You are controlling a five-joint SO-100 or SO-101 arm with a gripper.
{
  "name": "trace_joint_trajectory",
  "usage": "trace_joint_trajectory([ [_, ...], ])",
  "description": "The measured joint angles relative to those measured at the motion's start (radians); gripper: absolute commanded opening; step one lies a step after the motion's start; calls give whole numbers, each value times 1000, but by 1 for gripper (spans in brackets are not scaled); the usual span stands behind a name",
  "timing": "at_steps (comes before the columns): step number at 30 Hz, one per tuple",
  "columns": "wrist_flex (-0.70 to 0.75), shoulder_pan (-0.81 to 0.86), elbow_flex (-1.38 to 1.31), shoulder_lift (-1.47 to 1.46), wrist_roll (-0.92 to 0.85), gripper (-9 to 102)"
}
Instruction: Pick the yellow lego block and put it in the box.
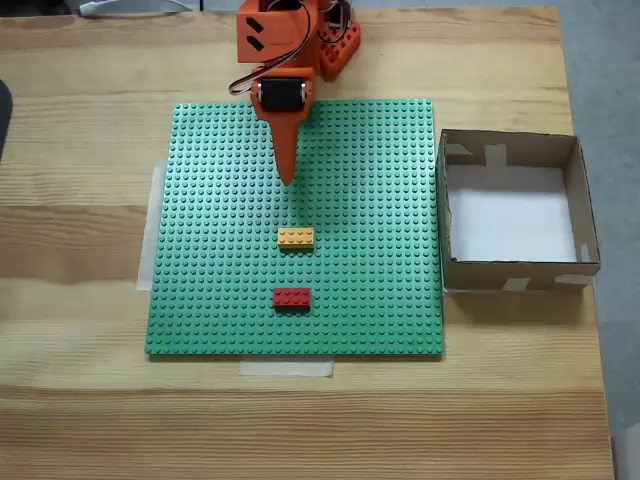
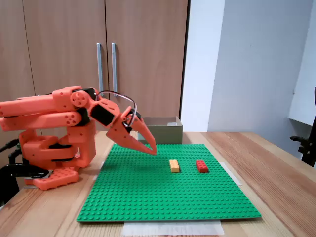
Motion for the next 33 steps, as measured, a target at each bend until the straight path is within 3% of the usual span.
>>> trace_joint_trajectory([
  [20,-2,12,0,-17,31,-1],
  [27,-17,12,-72,-213,86,-1],
  [33,123,-18,-296,-417,38,1],
])
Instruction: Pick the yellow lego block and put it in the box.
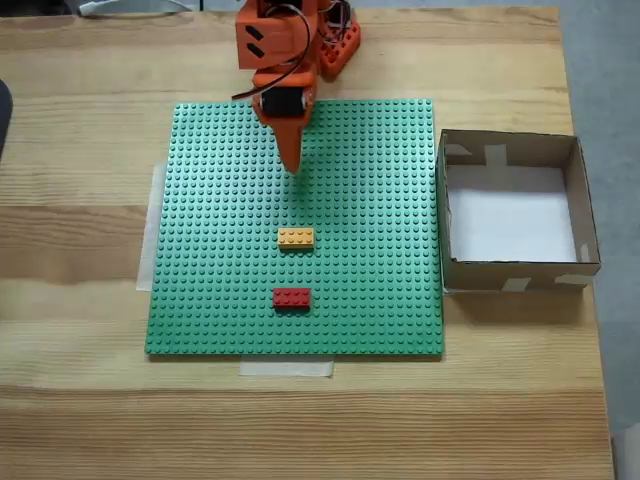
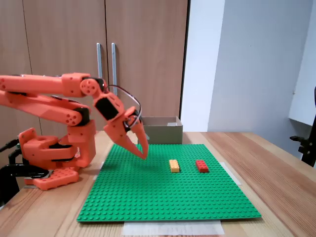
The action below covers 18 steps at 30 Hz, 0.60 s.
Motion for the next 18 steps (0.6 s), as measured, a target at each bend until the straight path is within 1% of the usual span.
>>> trace_joint_trajectory([
  [5,110,0,-186,-173,-41,7],
  [18,373,-17,-744,-741,-57,15],
])
